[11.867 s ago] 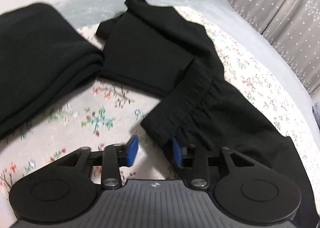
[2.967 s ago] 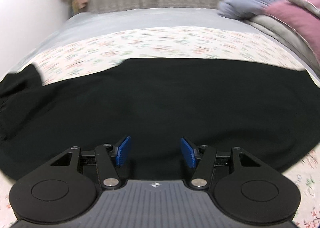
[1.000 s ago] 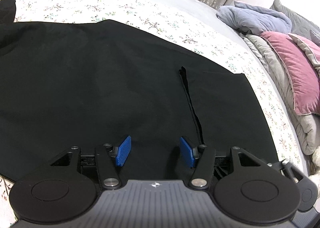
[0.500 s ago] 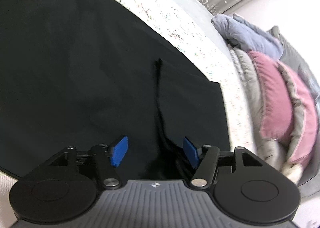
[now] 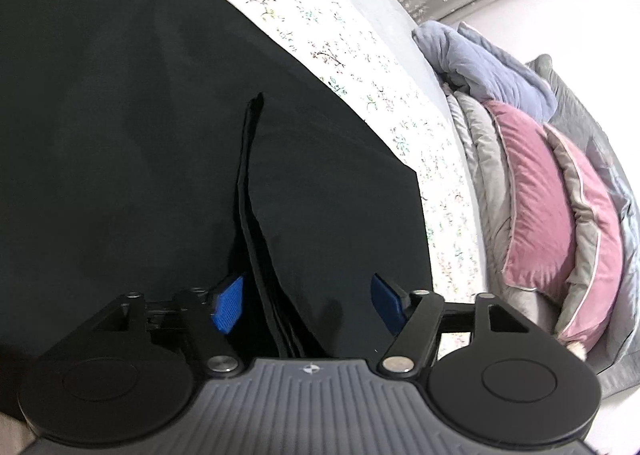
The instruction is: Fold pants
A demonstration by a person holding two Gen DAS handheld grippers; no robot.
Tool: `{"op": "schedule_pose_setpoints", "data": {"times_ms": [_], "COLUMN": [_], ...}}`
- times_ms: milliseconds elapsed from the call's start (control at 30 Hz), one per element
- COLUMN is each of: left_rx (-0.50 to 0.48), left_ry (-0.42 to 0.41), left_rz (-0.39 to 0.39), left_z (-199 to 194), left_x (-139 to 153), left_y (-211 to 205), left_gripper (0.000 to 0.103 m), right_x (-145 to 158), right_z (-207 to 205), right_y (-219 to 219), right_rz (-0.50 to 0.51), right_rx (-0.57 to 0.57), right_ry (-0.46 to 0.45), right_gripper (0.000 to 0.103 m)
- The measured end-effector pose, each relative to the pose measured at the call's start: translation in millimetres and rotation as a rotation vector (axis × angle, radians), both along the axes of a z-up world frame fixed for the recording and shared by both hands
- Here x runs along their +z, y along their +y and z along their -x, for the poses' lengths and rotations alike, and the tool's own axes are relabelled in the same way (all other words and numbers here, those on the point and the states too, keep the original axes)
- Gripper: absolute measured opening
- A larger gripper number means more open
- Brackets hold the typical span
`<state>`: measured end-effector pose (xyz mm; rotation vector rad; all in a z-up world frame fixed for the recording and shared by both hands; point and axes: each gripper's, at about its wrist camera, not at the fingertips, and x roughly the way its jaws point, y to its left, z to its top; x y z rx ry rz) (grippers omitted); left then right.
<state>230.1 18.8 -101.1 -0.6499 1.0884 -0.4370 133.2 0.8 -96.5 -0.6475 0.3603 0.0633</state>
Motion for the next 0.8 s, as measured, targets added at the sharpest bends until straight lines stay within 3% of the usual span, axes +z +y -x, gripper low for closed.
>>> {"op": "schedule_pose_setpoints", "data": {"times_ms": [67,133,467,800], "left_rx": [-0.039,-0.084,-0.141,-0.104], "left_ry": [-0.017,-0.034,-0.254,-0.332], "left_rz": [-0.033,-0.071,-0.168,-0.232], "left_z": [-3,-6,-7,-25], "left_x": [2,2,40,57], "left_y": [-6,-11,4,56], "left_gripper": [0.067,0.030,0.025,0.025], "right_x": [-1,-1,9,33], "right_z": [3,6,0,-34], "right_y": [3,4,11,43], "right_rz": [0.028,0.044,0.009,-0.114], "right_rx": [0.013,0.020,0.015,0.068], "right_ry": [-0.020,-0.035,-0.094,-0.122], "right_gripper": [0.000,0.000,0.000,0.000]}}
